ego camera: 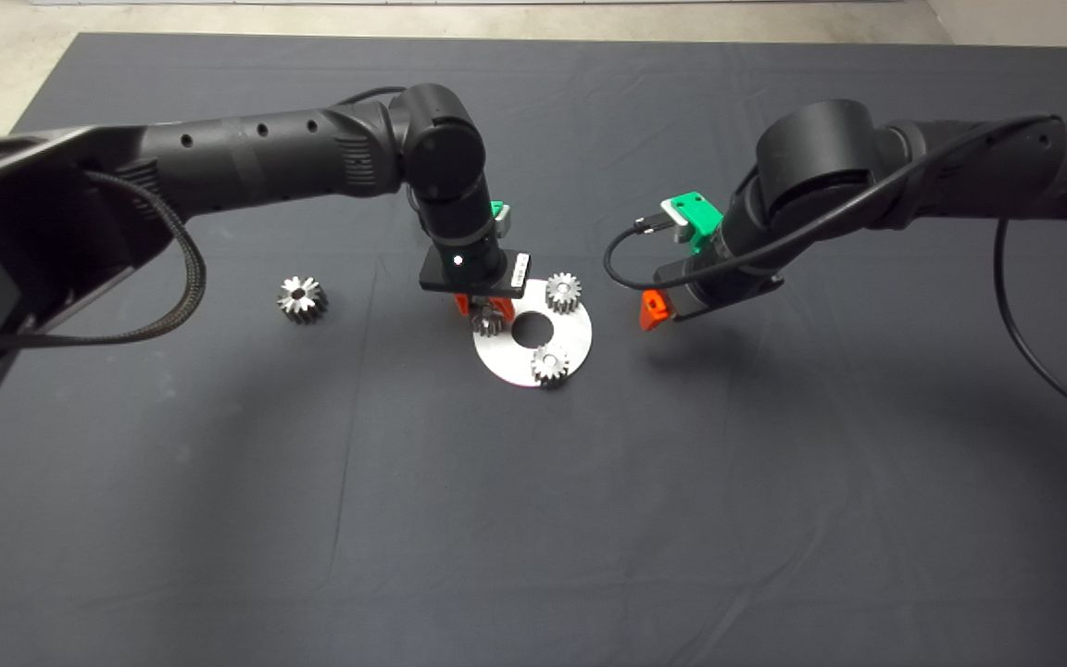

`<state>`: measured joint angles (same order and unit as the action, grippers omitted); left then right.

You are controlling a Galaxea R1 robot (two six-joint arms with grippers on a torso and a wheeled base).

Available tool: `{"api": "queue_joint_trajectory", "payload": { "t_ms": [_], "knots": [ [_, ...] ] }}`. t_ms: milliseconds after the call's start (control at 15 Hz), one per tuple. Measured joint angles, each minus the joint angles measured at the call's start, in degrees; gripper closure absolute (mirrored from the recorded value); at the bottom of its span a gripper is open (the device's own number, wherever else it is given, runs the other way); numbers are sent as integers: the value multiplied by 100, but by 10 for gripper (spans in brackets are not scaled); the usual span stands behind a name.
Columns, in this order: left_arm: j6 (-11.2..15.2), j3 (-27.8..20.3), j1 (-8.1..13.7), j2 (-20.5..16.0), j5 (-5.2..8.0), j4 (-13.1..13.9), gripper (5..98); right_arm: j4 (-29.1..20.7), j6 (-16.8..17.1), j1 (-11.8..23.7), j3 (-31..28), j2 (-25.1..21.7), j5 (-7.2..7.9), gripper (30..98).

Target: Remove an incorrectly installed larger gear and replace it with the correct smaller gear

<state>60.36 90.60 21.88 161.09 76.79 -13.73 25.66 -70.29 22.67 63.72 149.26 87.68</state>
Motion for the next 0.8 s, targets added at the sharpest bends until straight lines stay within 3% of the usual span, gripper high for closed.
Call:
{"api": "queue_joint_trajectory", "payload": {
  "t_ms": [333, 467, 800],
  "knots": [
    [-2, -24, -28, 2, -52, -5, 706, 0, 0, -11, 0, 0, 2, 315],
    [-2, -24, -67, -15, -144, -29, 680, 0, 0, -33, 0, 1, 2, 315],
    [-22, -26, -107, -12, -177, -77, 617, 2, 0, -30, 2, 2, 0, 315]
  ]
}}
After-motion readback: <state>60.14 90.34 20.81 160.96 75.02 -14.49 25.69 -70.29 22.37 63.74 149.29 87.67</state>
